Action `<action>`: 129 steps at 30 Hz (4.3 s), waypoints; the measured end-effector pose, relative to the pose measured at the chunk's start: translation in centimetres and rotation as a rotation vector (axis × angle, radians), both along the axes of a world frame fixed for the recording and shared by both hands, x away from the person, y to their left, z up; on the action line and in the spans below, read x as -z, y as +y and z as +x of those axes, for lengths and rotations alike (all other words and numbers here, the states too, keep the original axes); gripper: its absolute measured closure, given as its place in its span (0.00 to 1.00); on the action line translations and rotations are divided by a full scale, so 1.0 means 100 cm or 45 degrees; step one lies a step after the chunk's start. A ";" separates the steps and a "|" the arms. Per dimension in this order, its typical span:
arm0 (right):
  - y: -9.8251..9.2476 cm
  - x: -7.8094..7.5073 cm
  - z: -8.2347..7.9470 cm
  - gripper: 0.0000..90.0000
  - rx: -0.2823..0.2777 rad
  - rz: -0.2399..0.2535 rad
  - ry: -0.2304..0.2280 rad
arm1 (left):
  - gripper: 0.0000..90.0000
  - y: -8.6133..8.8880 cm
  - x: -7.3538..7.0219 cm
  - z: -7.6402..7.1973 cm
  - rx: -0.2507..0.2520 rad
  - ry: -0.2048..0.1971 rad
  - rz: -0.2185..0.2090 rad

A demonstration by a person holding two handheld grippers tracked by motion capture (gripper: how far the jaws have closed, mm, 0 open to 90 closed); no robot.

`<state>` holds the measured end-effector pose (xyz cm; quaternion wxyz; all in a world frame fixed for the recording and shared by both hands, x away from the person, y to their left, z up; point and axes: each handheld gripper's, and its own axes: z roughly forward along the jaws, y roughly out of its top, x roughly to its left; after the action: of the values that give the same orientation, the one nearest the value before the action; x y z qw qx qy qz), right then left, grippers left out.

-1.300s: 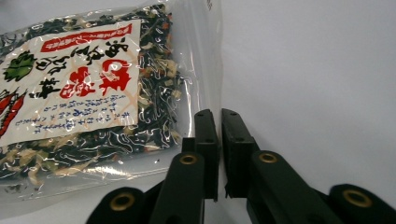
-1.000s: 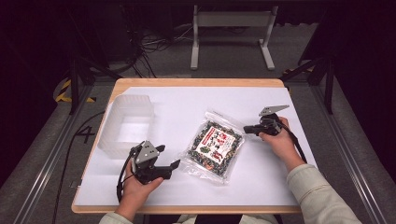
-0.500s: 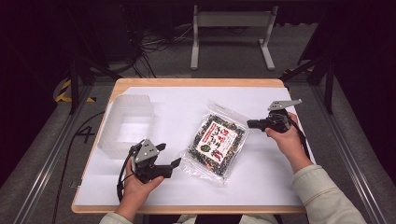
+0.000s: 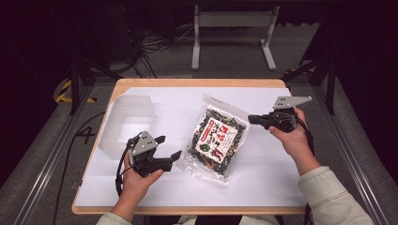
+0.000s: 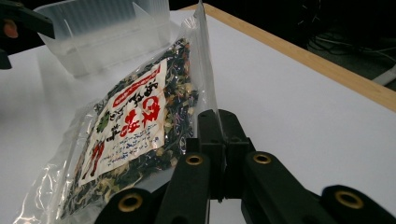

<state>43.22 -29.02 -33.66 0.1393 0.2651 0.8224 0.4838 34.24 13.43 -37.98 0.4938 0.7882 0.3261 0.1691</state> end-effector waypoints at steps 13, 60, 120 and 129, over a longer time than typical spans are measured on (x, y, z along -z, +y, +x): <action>0.010 -0.027 -0.023 1.00 -0.080 0.016 -0.098 | 0.15 -0.011 -0.012 0.021 0.064 0.028 -0.037; 0.043 -0.066 -0.085 1.00 -0.278 -0.045 -0.375 | 0.16 -0.029 -0.021 0.036 0.236 -0.019 -0.214; 0.030 -0.055 -0.077 1.00 -0.251 0.032 -0.385 | 0.81 -0.036 -0.026 0.028 0.646 -0.041 -0.171; 0.028 -0.056 -0.078 0.96 -0.261 0.061 -0.413 | 0.82 -0.036 -0.031 0.022 0.656 -0.053 -0.177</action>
<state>35.44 -26.25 -28.01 0.2136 0.1018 0.8001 0.5512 36.47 9.88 -34.92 0.5802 0.8057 0.1152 0.0310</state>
